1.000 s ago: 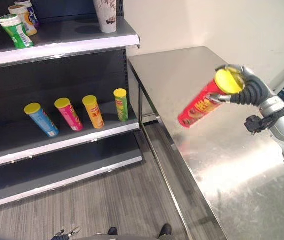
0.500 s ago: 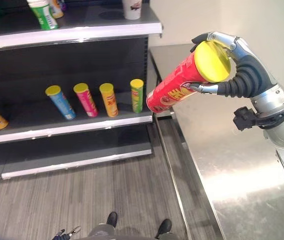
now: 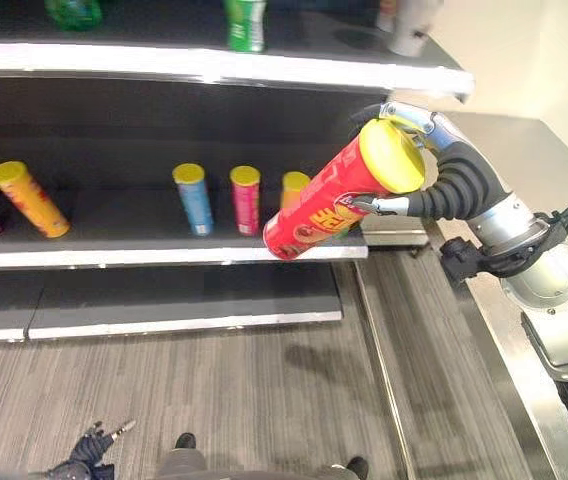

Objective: Put the goods on the table back onto the shelves and tidy them up.

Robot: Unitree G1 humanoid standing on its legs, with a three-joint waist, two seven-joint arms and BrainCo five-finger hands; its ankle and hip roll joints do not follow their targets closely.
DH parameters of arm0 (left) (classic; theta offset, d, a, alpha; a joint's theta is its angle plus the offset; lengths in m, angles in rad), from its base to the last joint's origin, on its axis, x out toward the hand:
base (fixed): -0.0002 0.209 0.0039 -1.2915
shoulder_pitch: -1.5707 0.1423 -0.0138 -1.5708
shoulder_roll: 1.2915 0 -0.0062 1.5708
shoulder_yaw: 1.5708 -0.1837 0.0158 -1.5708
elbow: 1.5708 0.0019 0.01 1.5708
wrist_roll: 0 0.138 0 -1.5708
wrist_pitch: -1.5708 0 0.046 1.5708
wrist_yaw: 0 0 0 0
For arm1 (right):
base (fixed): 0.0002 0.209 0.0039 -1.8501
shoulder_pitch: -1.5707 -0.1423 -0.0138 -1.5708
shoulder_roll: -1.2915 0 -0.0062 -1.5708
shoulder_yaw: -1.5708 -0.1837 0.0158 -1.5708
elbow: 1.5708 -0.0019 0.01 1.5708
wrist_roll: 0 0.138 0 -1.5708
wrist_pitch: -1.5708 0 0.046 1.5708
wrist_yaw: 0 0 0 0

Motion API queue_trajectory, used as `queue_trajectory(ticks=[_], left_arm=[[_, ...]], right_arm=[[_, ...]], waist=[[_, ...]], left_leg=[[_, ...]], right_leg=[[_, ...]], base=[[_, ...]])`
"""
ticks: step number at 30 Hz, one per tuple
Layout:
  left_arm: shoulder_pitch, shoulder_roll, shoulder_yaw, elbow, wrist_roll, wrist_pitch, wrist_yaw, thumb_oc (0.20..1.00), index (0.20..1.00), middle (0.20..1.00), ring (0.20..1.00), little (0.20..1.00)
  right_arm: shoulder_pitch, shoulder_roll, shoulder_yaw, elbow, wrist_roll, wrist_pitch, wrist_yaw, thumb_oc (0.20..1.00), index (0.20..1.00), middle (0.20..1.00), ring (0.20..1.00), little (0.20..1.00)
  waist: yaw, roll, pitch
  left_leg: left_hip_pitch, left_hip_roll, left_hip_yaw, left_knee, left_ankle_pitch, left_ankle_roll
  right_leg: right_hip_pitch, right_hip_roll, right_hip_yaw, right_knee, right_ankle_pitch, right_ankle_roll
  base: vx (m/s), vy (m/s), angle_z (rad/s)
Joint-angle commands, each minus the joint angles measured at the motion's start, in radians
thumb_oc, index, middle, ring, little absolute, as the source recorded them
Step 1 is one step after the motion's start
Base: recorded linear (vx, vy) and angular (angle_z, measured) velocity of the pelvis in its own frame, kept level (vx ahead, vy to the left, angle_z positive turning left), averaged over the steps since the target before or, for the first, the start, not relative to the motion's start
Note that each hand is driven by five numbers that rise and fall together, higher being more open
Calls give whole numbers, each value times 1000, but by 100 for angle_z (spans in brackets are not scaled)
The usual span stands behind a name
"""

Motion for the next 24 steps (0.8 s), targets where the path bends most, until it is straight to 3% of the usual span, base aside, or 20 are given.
queue_trajectory(ticks=[1, 2, 5, 7, 9, 13, 14, 15, 16, 17, 18, 19, 20, 21, 22, 23, 24], left_arm=[[10, -15, -18, -51, 6, -18, 0, 1000, 1000, 1000, 1000, 1000], [12, -9, -15, -56, 2, -16, -5, 1000, 1000, 1000, 1000, 1000], [13, 2, -14, -51, 1, -13, -12, 1000, 1000, 1000, 1000, 1000], [21, -5, -13, -58, -15, -14, -21, 1000, 1000, 1000, 1000, 1000], [37, -19, -5, -90, -31, -17, -21, 1000, 1000, 1000, 1000, 1000], [61, -57, 7, -123, -79, -23, -23, 1000, 1000, 1000, 1000, 1000], [73, -76, 5, -117, -83, -20, -27, 1000, 1000, 1000, 1000, 1000], [74, -77, 6, -117, -83, -20, -27, 1000, 1000, 1000, 1000, 1000], [90, -85, 11, -117, -88, -17, -31, 1000, 1000, 1000, 1000, 1000], [90, -85, 11, -117, -88, -17, -31, 1000, 1000, 1000, 1000, 1000], [96, -84, 15, -114, -89, -15, -27, 1000, 1000, 1000, 1000, 1000], [93, -82, 16, -116, -90, -15, -23, 1000, 1000, 1000, 1000, 1000], [94, -81, 15, -116, -90, -15, -23, 1000, 1000, 1000, 1000, 1000], [87, -64, 4, -129, -71, -14, -17, 1000, 1000, 1000, 1000, 1000], [86, -58, 3, -139, -63, -12, -15, 1000, 1000, 1000, 1000, 1000], [88, -52, -2, -151, -54, -9, -20, 1000, 1000, 1000, 1000, 1000], [79, -36, -31, -163, 3, -4, -31, 1000, 1000, 1000, 1000, 1000]], right_arm=[[-58, -73, 7, -24, -11, 6, -34, 200, 200, 200, 200, 200], [-65, -77, 15, -29, -17, 7, -29, 200, 200, 200, 200, 200], [-130, -83, 89, -31, -16, 5, -10, 200, 200, 200, 200, 200], [-195, -107, 163, -24, -10, 2, 4, 200, 200, 200, 200, 200], [-208, -116, 182, -19, -4, 5, 5, 200, 200, 200, 200, 200], [-257, -124, 237, -2, 5, 6, 5, 200, 200, 200, 200, 200], [-274, -125, 265, 1, 9, 10, 14, 200, 200, 200, 200, 200], [-277, -126, 269, 2, 9, 10, 14, 200, 200, 200, 200, 200], [-270, -123, 274, -7, 14, 15, 25, 200, 200, 200, 200, 200], [-269, -123, 274, -8, 14, 15, 25, 200, 200, 200, 200, 200], [-258, -121, 271, -9, 15, 16, 28, 200, 200, 200, 200, 200], [-250, -123, 266, -6, 11, 15, 23, 200, 200, 200, 200, 200], [-248, -123, 265, -6, 11, 15, 23, 200, 200, 200, 200, 200], [-148, -123, 186, 1, -15, 20, 1, 200, 200, 200, 200, 200], [-113, -118, 160, 1, -24, 22, -4, 200, 200, 200, 200, 200], [-78, -115, 128, -8, -34, 27, -2, 200, 200, 200, 200, 200], [16, -96, 52, -32, -69, 44, 6, 200, 200, 200, 200, 200]], waist=[[-29, 84, -16], [-28, 87, -12], [-17, 91, 1], [-10, 74, 14], [-14, 49, 18], [9, 37, 51], [13, 48, 54], [12, 49, 55], [14, 53, 45], [15, 54, 46], [11, 54, 38], [8, 57, 38], [9, 58, 38], [-6, 78, 21], [-9, 87, 12], [-12, 99, -2], [-25, 122, -30]], left_leg=[[71, 31, 23, -203, 38, 34], [67, 22, 19, -203, 47, 44], [56, -7, 16, -203, 64, 71], [54, -27, 19, -192, 64, 72], [30, -48, 2, -127, 41, 67], [-52, -68, -8, 58, -8, 51], [-72, -30, -10, 66, 4, 36], [-69, -28, -11, 65, 3, 35], [-59, 29, -9, 22, 26, 35], [-55, 30, -8, 17, 28, 34], [-54, 113, -10, -46, 86, 31], [-56, 161, -5, -88, 131, 23], [-51, 163, -5, -96, 135, 21], [-76, 261, 25, -186, 239, -21], [-78, 274, 26, -188, 258, -39], [-70, 270, 26, -191, 242, -44], [-58, 238, 65, -165, 189, -61]], right_leg=[[-90, 136, 176, 100, -266, 81], [-99, 181, 198, 135, -308, 64], [-112, 316, 181, 199, -406, 9], [-89, 394, 180, 115, -420, -30], [-65, 424, 228, 32, -399, -37], [-16, 414, 233, -23, -380, -42], [4, 404, 224, -45, -383, -33], [7, 405, 224, -46, -383, -34], [15, 388, 218, -52, -392, -25], [17, 389, 219, -51, -392, -25], [11, 362, 215, -51, -405, -13], [9, 344, 210, -51, -411, -3], [10, 346, 209, -50, -413, -4], [31, 293, 191, -51, -430, 30], [43, 278, 186, -51, -428, 39], [56, 266, 184, -51, -426, 48], [92, 197, 152, -43, -394, 84]], base=[[-88, 275, 14], [-101, 330, 6], [-72, 123, -1], [-13, -33, -11], [58, -53, 14], [13, 26, 14], [1, 116, 13], [86, 243, 15], [72, 130, 9], [106, 320, 12], [55, 308, 14], [57, 306, 7], [183, 539, 22], [241, 537, 24], [320, 692, 66], [333, 609, 71], [259, 485, 69]])
